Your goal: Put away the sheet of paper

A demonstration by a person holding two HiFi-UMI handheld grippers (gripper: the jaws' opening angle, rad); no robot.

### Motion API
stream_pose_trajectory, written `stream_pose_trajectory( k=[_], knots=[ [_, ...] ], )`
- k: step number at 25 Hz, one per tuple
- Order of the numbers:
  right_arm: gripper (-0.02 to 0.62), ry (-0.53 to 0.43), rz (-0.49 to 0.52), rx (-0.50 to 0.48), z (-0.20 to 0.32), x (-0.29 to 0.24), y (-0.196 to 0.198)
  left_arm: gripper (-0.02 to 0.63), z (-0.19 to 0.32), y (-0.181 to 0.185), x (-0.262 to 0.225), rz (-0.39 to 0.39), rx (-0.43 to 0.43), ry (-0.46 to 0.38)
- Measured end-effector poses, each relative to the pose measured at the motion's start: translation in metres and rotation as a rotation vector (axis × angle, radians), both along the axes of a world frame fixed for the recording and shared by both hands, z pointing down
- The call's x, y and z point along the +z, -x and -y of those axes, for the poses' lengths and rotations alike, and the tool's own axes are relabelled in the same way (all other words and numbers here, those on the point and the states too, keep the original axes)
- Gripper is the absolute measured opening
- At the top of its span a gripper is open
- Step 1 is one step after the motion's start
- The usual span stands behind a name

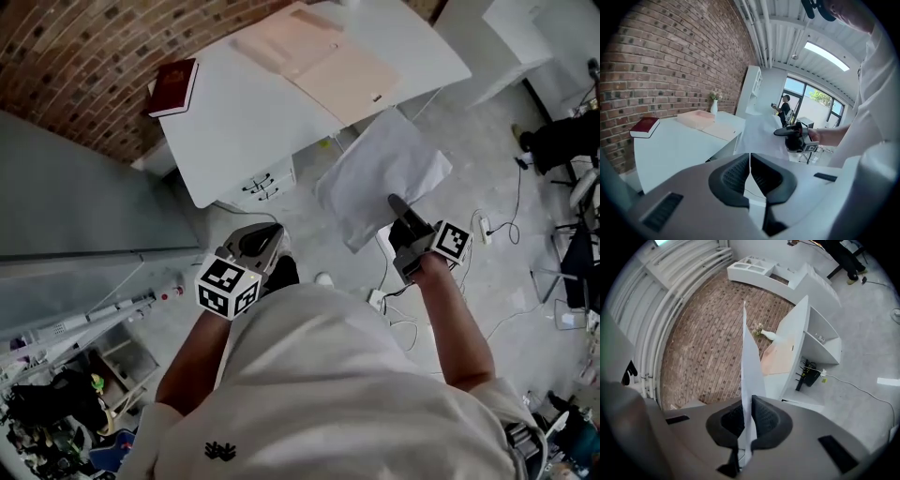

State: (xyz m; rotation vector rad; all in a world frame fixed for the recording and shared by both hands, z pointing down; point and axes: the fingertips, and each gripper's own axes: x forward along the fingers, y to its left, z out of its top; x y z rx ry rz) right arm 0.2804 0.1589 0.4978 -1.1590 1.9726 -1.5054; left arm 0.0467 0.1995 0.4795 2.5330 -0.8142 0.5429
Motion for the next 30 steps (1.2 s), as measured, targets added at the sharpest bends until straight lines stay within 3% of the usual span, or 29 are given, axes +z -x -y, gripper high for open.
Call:
stream_pose_trajectory(
  k=[7, 14, 23, 30],
  knots=[
    [0.028, 0.057, 0.03, 0.12, 0.088, -0.009, 0.012, 0.029, 0.091, 0.034, -0.018, -0.031, 0.066, -0.028],
    [0.028, 0.082, 0.038, 0.201, 0.161, -0.014, 0.038, 0.029, 0.152, 0.088, -0.017, -0.046, 0.103, -0.05],
    [0.028, 0.142, -0.019, 0.203, 0.218, -0.008, 0.048, 0.029, 0.185, 0.122, -0.021, -0.113, 0.017, -0.048],
    [0.028, 0.153, 0.01, 0.2, 0.274, 0.007, 0.032, 0.029, 0.218, 0.133, -0.016, -0.081, -0.052, -0.048]
  ],
)
